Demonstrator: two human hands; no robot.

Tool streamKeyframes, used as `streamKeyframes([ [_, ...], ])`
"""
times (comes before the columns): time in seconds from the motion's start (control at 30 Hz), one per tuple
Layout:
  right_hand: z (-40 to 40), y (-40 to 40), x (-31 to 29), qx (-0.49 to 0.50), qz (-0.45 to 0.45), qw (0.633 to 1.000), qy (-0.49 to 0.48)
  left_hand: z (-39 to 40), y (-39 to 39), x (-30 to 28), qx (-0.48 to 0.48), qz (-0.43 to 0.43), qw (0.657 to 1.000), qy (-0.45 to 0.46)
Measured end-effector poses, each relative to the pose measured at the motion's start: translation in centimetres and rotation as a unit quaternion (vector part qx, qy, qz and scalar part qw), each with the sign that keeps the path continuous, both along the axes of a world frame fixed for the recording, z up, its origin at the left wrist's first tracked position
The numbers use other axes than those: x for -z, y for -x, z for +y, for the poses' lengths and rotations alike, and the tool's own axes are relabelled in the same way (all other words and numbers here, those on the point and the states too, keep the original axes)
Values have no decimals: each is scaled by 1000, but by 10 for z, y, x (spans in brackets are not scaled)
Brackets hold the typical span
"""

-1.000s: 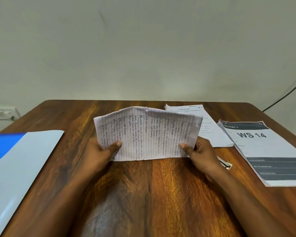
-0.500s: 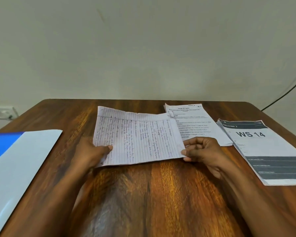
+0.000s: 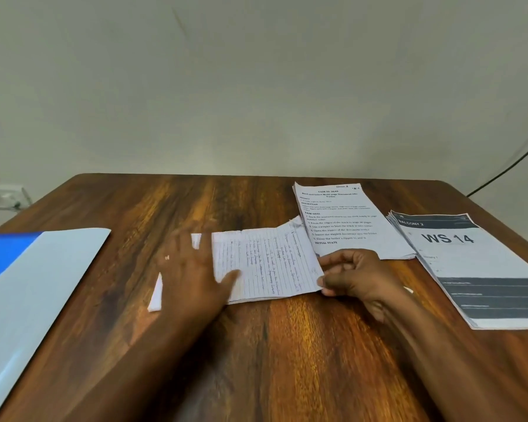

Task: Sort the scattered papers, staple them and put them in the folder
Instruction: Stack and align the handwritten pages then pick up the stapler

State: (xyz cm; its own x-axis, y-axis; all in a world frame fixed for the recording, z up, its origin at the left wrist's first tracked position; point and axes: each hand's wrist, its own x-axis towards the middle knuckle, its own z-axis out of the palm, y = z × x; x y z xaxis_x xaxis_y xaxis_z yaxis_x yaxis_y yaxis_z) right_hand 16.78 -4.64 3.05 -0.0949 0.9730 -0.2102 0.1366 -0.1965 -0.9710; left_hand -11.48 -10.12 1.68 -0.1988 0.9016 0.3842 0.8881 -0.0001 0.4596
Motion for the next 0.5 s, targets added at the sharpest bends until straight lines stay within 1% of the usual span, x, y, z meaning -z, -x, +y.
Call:
streamKeyframes([
  [0.07, -2, 3, -1, 2, 27, 1000, 14, -1, -20, 5, 98, -2, 995, -35],
  [0.1, -2, 5, -1, 3, 40, 999, 22, -3, -30, 8, 142, 11, 989, -34],
  [0.17, -4, 8, -1, -3, 67, 997, 41, -6, -47, 14, 211, 79, 974, -34],
  [0.23, -4, 10, 0, -13, 88, 994, 61, -7, -60, 19, 257, 151, 952, -63],
  [0.3, -4, 10, 1, -18, 93, 993, 77, -5, -67, 24, 281, 189, 934, -114],
  [0.37, -3, 8, 0, -20, 89, 992, 87, -5, -70, 28, 282, 208, 924, -153],
  [0.5, -5, 8, -3, -14, 69, 993, 91, -6, -70, 33, 282, 233, 912, -186],
])
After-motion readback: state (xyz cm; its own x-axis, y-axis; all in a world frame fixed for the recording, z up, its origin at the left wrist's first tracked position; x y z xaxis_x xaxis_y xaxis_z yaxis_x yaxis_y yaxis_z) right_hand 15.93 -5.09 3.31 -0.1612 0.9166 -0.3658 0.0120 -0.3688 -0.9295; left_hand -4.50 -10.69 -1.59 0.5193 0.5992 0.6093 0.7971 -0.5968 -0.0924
